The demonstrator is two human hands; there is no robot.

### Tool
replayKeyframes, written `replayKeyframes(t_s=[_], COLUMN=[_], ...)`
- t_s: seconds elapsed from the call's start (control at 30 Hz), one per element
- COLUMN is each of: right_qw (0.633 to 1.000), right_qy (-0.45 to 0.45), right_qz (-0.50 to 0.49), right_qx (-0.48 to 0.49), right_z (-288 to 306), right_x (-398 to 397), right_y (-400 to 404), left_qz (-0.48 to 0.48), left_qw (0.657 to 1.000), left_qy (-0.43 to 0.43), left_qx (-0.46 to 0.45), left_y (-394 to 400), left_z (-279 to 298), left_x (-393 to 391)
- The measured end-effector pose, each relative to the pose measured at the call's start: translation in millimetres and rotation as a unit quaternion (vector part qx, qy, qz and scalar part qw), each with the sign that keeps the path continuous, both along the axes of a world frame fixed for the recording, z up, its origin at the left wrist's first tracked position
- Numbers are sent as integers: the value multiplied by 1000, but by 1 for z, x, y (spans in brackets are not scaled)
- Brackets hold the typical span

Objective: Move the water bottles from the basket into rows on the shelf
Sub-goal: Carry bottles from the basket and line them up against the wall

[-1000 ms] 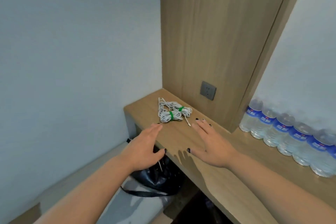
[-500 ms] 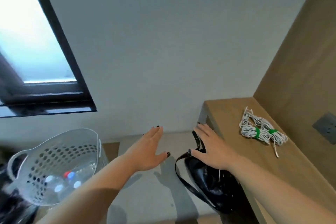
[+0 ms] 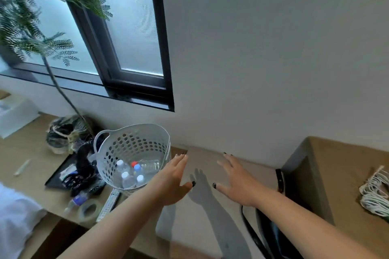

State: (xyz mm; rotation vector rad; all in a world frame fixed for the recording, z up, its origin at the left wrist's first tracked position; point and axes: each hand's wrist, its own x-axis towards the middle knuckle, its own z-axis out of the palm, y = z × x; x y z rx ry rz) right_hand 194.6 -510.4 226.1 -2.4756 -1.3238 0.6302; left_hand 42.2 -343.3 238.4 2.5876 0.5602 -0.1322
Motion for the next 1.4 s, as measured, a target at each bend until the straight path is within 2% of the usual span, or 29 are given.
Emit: replayKeyframes(t_s=[0.1, 0.37, 0.6, 0.87, 1.2, 1.4], right_qw=[1000, 997, 995, 982, 965, 966], right_qy=[-3, 32, 97, 165, 203, 202], right_qz=[30, 69, 0, -74, -118, -134], right_qx=[-7, -19, -26, -45, -116, -91], right_z=[-4, -19, -58, -136, -200, -230], right_x=[-12, -38, -56, -85, -85, -79], right_y=[28, 111, 204, 312, 363, 368], left_qz=[21, 77, 67, 71, 107, 168], left_qw=[1000, 996, 994, 986, 973, 961], left_qy=[-4, 34, 69, 120, 130, 141], left_qx=[13, -24, -54, -96, -158, -166], left_y=[19, 101, 214, 329, 366, 383], left_z=[0, -31, -74, -140, -223, -274], left_x=[-13, -43, -67, -86, -67, -42])
